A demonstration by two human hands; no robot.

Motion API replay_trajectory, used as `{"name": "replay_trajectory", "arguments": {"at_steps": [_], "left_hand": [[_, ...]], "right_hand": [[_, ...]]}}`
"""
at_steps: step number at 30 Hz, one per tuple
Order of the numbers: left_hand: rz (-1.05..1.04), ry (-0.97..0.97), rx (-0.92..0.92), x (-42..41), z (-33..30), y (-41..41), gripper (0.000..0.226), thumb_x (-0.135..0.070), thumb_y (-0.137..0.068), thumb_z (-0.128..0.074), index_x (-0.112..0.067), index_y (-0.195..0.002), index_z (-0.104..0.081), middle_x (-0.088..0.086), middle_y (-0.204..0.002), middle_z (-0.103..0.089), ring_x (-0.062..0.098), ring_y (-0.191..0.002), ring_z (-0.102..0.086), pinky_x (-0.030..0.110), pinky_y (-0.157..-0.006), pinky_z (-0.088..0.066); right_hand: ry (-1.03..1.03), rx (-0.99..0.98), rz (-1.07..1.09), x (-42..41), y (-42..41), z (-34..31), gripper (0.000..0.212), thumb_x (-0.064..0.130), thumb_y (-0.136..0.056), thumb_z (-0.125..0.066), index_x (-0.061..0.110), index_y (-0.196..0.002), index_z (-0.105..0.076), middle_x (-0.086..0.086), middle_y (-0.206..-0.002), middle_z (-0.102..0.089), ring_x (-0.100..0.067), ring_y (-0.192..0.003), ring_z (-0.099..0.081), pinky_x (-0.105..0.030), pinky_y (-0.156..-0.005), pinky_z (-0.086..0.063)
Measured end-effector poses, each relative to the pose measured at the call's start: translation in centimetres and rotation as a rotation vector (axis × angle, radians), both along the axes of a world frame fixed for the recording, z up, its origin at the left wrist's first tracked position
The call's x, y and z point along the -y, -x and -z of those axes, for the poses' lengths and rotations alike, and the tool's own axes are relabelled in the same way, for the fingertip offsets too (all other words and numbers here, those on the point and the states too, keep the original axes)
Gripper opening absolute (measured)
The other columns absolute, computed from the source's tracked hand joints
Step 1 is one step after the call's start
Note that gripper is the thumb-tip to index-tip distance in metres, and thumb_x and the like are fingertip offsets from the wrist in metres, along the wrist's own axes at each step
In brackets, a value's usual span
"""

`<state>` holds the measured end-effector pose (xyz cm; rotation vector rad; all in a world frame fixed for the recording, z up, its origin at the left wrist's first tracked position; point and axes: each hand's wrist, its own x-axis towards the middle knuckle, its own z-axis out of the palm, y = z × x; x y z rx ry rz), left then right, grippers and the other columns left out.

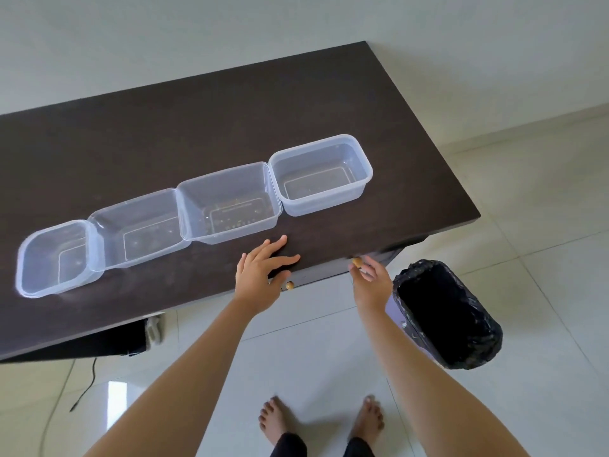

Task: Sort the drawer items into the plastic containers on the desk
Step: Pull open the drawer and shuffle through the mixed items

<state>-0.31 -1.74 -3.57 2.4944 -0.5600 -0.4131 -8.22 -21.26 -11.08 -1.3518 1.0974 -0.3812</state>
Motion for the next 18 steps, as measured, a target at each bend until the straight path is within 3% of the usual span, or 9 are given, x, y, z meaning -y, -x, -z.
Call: {"name": "replay_trajectory", "arguments": {"at_steps": [3,7,9,15,18], "left_hand": [[-0.022,-0.013,0.003,0.2,0.0,0.1,0.038,-0.017,-0.092,-0.058,-0.046,-0.116,-0.062,-0.023,-0.148,-0.034,0.014,-0.144,-0.023,0.050,-0.117,-0.006],[-0.033,-0.022,0.009,0.4,0.0,0.1,0.038,-0.016,-0.091,-0.059,-0.044,-0.116,-0.062,-0.022,-0.147,-0.036,0.014,-0.144,-0.023,0.051,-0.116,-0.007],[-0.035,-0.025,0.014,0.4,0.0,0.1,0.038,-0.016,-0.091,-0.059,-0.044,-0.116,-0.062,-0.022,-0.147,-0.036,0.014,-0.143,-0.024,0.052,-0.116,-0.008],[-0.037,-0.033,0.045,0.4,0.0,0.4,0.039,-0.015,-0.090,-0.060,-0.045,-0.116,-0.061,-0.022,-0.147,-0.036,0.014,-0.143,-0.024,0.053,-0.116,-0.010],[-0.044,-0.026,0.044,0.5,0.1,0.3,0.040,-0.015,-0.090,-0.061,-0.045,-0.116,-0.062,-0.022,-0.147,-0.036,0.014,-0.143,-0.024,0.053,-0.117,-0.009]], "right_hand": [[0.023,0.001,0.018,0.3,-0.7,0.8,0.026,0.010,-0.076,-0.078,0.009,-0.101,-0.071,-0.006,-0.095,-0.072,-0.007,-0.078,-0.066,-0.007,-0.065,-0.049],[-0.032,0.027,0.072,0.8,-1.6,1.3,0.020,0.003,-0.072,-0.079,0.005,-0.090,-0.070,-0.013,-0.091,-0.073,0.002,-0.065,-0.065,-0.005,-0.063,-0.049],[-0.036,0.019,0.062,1.3,-1.8,1.2,0.019,0.002,-0.072,-0.079,0.003,-0.089,-0.071,-0.011,-0.088,-0.072,-0.003,-0.067,-0.064,-0.003,-0.061,-0.047],[-0.105,0.043,0.053,1.7,-1.7,0.8,0.016,0.000,-0.071,-0.078,0.008,-0.082,-0.071,-0.006,-0.082,-0.070,-0.014,-0.072,-0.064,-0.021,-0.070,-0.048],[-0.119,0.026,0.059,1.9,-1.4,1.0,0.017,0.001,-0.071,-0.076,0.007,-0.086,-0.072,-0.005,-0.082,-0.071,-0.011,-0.071,-0.064,-0.018,-0.067,-0.048]]}}
